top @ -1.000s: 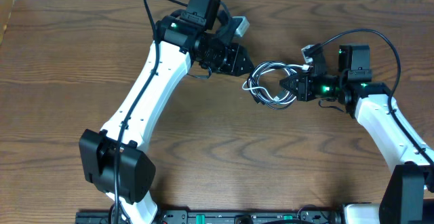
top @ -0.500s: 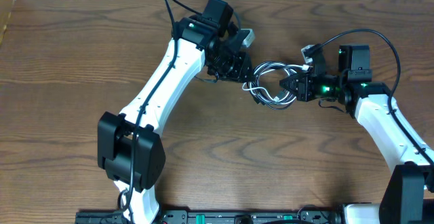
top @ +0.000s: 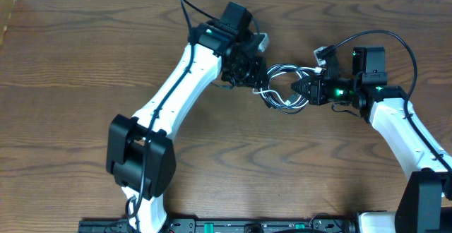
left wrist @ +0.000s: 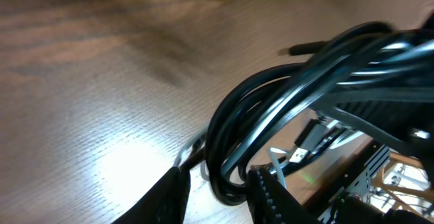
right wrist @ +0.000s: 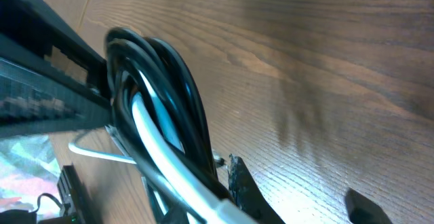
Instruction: Untangle cables
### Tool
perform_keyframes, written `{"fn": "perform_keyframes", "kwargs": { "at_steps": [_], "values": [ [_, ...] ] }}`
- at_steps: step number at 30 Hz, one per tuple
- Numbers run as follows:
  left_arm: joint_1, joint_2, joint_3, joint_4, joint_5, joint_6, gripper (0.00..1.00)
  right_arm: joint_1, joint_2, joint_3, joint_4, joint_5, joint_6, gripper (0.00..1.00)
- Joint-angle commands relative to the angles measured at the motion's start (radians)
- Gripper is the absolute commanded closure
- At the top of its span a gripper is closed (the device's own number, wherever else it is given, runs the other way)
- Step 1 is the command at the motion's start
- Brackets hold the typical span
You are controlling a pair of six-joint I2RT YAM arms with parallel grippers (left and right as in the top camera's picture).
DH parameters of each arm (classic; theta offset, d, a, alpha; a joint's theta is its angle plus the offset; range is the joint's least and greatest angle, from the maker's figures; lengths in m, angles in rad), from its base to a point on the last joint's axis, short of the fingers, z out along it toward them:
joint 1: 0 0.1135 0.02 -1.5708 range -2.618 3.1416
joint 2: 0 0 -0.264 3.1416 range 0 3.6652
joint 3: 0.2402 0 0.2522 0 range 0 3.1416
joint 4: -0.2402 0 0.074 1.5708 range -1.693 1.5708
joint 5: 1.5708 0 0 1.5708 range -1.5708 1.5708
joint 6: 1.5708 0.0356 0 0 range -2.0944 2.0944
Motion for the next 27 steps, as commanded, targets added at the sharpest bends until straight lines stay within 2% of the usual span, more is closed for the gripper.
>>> {"fn": "perform_keyframes", "kwargs": {
  "at_steps": [1, 6, 10, 23, 26, 27],
  "values": [
    [0.0, 0.042, -0.018, 0.004, -0.014, -0.039, 0.76, -0.001, -0.016, 0.001, 0.003, -0.033, 0.014, 0.99],
    [-0.001, 0.056, -0.018, 0.021, -0.016, -0.064, 0.86, -0.001, -0.016, 0.001, 0.004, -0.033, 0.029, 0.99],
    [-0.006, 0.056, -0.02, 0.063, -0.048, -0.138, 0.89, -0.001, -0.016, 0.001, 0.004, -0.034, 0.053, 0.99],
    [-0.084, 0.057, -0.056, 0.148, -0.228, -0.36, 0.87, -0.001, -0.016, 0.001, 0.011, -0.053, 0.071, 0.99],
    [-0.1, 0.057, -0.077, 0.183, -0.275, -0.424, 0.83, -0.001, -0.016, 0.001, 0.011, -0.053, 0.071, 0.99],
    [-0.104, 0.057, -0.085, 0.2, -0.288, -0.448, 0.78, -0.001, -0.016, 0.001, 0.011, -0.053, 0.071, 0.99]
  ]
}}
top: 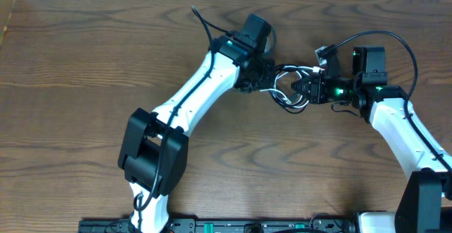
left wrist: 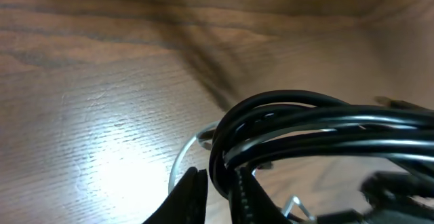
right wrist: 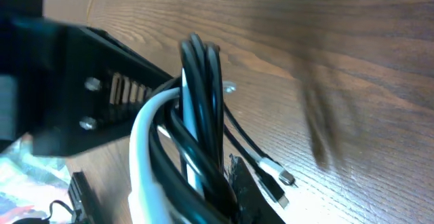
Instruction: Untangle cables
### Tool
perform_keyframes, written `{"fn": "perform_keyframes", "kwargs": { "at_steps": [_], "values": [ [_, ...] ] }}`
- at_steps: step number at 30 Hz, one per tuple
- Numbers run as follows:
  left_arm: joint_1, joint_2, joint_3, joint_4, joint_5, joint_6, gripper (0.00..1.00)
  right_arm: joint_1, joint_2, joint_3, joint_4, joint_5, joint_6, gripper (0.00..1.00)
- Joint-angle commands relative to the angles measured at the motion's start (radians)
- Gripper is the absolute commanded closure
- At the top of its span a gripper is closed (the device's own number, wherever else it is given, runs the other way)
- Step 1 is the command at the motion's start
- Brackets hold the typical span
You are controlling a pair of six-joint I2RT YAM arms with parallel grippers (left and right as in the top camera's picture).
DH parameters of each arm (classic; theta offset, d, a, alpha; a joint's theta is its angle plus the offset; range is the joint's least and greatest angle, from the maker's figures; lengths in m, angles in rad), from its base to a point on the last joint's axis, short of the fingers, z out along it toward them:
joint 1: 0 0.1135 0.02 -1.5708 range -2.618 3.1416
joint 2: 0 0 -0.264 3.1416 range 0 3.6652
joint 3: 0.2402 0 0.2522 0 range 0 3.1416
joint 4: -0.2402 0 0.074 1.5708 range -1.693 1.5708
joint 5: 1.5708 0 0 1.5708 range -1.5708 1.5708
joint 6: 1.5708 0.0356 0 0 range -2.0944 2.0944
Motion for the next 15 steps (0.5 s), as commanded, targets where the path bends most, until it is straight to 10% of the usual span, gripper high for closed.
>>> {"fn": "perform_keyframes", "kwargs": {
  "at_steps": [1, 13, 15],
  "values": [
    [-0.014, 0.013, -0.024, 0.025, -0.087, -0.111, 0.78, -0.001, -0.016, 0.001, 0.006, -0.052, 0.012, 0.99],
    [-0.02, 0.013, -0.069, 0.128, -0.109, -0.176, 0.78, -0.001, -0.016, 0.001, 0.002, -0.052, 0.012, 0.99],
    [-0.02, 0.013, -0.081, 0.128, -0.151, -0.175, 0.91, -0.001, -0.016, 0.001, 0.0, -0.051, 0.012, 0.99]
  ]
}}
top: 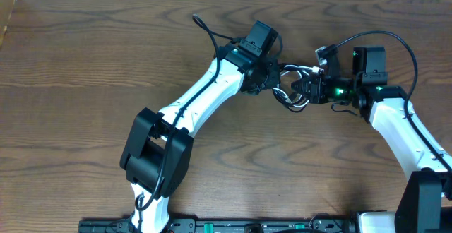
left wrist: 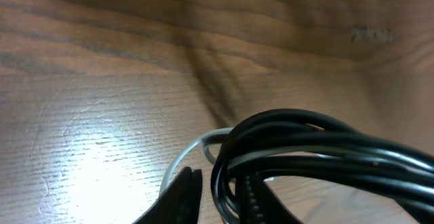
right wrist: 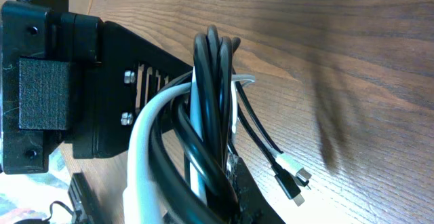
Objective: Untangle cables
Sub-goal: 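Release the coil onto the table and withdraw both grippers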
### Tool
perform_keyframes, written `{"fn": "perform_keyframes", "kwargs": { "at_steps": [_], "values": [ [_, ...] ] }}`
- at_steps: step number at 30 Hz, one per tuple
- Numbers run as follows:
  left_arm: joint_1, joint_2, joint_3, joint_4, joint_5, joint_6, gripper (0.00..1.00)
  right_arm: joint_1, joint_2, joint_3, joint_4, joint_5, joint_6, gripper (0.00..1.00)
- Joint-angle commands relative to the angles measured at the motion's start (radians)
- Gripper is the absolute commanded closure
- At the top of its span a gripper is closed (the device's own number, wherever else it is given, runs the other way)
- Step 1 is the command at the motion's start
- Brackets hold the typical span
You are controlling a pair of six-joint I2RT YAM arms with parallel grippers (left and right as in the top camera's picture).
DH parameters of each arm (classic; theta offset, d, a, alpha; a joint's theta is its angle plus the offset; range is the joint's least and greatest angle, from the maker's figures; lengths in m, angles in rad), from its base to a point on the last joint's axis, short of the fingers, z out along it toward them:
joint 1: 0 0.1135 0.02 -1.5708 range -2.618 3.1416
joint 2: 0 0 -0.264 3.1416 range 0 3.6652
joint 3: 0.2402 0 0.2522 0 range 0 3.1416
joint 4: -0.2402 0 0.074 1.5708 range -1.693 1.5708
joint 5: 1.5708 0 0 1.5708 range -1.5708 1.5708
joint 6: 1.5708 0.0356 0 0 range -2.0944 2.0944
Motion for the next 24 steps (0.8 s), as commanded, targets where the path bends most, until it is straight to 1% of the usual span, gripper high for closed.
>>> {"fn": "perform_keyframes", "kwargs": {
  "at_steps": [1, 3, 5, 9, 11, 14, 20, 24],
  "values": [
    [0.003, 0.013, -0.027, -0.005, -0.115, -0.01, 0.92, -0.001, -0.016, 0.001, -0.001, -0.049, 0.011, 0.99],
    [0.006, 0.013, -0.028, -0.012, -0.172, 0.0, 0.93, -0.001, -0.016, 0.001, -0.016, -0.013, 0.024, 0.99],
    [0.011, 0.009, -0.028, -0.012, -0.219, 0.018, 0.93, -0.001, -0.016, 0.001, -0.051, 0.083, 0.06, 0.99],
    [0.04, -0.023, -0.028, -0.016, -0.25, 0.064, 0.93, -0.001, -0.016, 0.001, -0.165, 0.411, 0.219, 0.99],
    [0.061, -0.055, -0.028, -0.027, -0.253, 0.08, 0.92, -0.001, -0.016, 0.0, -0.199, 0.515, 0.25, 0.99],
    [0.093, -0.123, -0.028, -0.056, -0.253, 0.108, 0.93, -0.001, -0.016, 0.0, -0.214, 0.583, 0.258, 0.99],
    [0.132, -0.262, -0.028, -0.121, -0.253, 0.127, 0.93, -0.001, -0.015, 0.0, -0.218, 0.615, 0.26, 0.99],
    [0.148, -0.343, -0.028, -0.129, -0.253, 0.149, 0.93, -0.001, -0.015, 0.0, -0.254, 0.695, 0.3, 0.99]
  ]
}}
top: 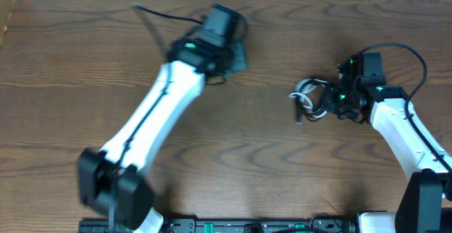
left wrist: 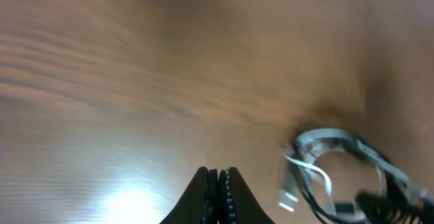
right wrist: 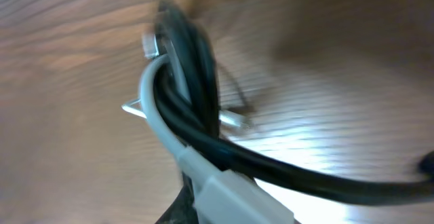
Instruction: Untangle cables
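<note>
The tangle of black and white cables (top: 309, 97) lies bunched at the right of the table. My right gripper (top: 327, 104) is shut on its right side. In the right wrist view the black loops (right wrist: 193, 75) and a white cable with its white plug (right wrist: 234, 191) run straight out of the gripper (right wrist: 200, 207), whose fingers are mostly covered. My left gripper (top: 238, 56) is well to the left of the bundle, blurred. Its fingers (left wrist: 218, 182) are pressed together with nothing between them, and the cable bundle (left wrist: 339, 163) shows far off to the right.
Bare brown wooden table (top: 70, 85) lies all round. The white back edge runs along the top. The right arm's own black lead (top: 413, 53) loops above its wrist.
My left gripper was at the left side of the bundle with black loops between its fingers. It is now away to the upper left, shut on nothing. The bundle sits slightly further right in my right gripper.
At first both grippers were at the bundle, the left with its fingers apart round the black loops, the right holding the other side. Then the left fingers stood close on the loops, twice. Now only the right holds the bundle, and the left arm is away.
</note>
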### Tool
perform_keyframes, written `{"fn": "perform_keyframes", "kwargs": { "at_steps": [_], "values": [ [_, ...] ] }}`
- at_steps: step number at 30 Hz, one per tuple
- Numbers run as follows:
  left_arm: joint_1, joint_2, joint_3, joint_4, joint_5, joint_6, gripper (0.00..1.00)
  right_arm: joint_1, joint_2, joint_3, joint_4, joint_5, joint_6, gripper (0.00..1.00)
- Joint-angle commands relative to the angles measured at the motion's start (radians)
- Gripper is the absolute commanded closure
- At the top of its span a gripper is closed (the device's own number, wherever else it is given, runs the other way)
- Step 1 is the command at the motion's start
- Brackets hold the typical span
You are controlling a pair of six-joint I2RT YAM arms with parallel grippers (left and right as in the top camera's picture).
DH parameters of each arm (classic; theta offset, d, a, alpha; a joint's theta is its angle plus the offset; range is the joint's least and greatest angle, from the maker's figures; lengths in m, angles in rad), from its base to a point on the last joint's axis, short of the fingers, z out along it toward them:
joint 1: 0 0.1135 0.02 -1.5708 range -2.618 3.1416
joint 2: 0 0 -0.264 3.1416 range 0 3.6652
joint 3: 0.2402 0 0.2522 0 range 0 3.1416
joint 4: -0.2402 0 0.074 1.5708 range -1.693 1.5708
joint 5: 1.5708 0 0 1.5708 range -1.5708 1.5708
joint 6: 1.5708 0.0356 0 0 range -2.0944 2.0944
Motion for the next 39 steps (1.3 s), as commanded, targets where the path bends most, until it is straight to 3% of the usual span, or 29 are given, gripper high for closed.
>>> {"fn": "perform_keyframes", "kwargs": {
  "at_steps": [1, 4, 10, 13, 14, 15, 16, 18, 21, 25, 29, 34, 39],
  "values": [
    [-0.001, -0.066, -0.003, -0.008, -0.053, 0.038, 0.92, 0.003, -0.011, 0.0, -0.018, 0.117, 0.039, 0.99],
    [0.011, -0.102, -0.003, -0.012, -0.052, 0.037, 0.92, 0.003, -0.011, 0.0, -0.014, 0.08, 0.014, 0.99],
    [0.011, -0.108, -0.004, -0.038, -0.022, 0.089, 0.92, 0.014, -0.012, 0.0, 0.12, -0.43, -0.377, 0.97],
    [0.011, -0.108, -0.004, -0.045, -0.021, 0.128, 0.92, 0.02, -0.012, 0.0, 0.162, -0.598, -0.427, 0.93],
    [0.011, -0.108, -0.004, -0.047, -0.016, 0.135, 0.93, 0.02, -0.012, 0.0, 0.167, -0.612, -0.426, 0.86],
    [0.011, -0.108, -0.004, -0.048, 0.006, 0.156, 0.93, 0.02, -0.012, 0.0, 0.167, -0.605, -0.426, 0.73],
    [0.011, -0.108, -0.004, -0.048, 0.028, 0.173, 0.92, 0.02, -0.012, 0.0, 0.164, -0.584, -0.414, 0.51],
    [0.011, -0.107, -0.004, -0.05, 0.074, 0.208, 0.92, 0.02, -0.012, 0.0, 0.136, -0.481, -0.358, 0.25],
    [0.011, -0.102, -0.004, -0.059, 0.088, 0.217, 0.92, 0.02, -0.012, 0.0, 0.086, -0.336, -0.278, 0.14],
    [0.011, -0.072, -0.004, -0.06, 0.109, 0.217, 0.92, 0.02, -0.012, 0.0, 0.042, -0.183, -0.151, 0.15],
    [0.01, -0.007, -0.004, -0.035, 0.116, 0.269, 0.91, -0.002, -0.023, 0.002, 0.043, -0.153, -0.088, 0.18],
    [0.006, 0.108, -0.004, 0.049, 0.333, 0.497, 0.84, -0.066, -0.085, 0.003, 0.04, -0.153, -0.07, 0.17],
    [-0.01, 0.215, -0.004, 0.093, 0.369, 0.602, 0.83, -0.103, -0.151, 0.003, 0.008, -0.153, -0.09, 0.14]
  ]
}}
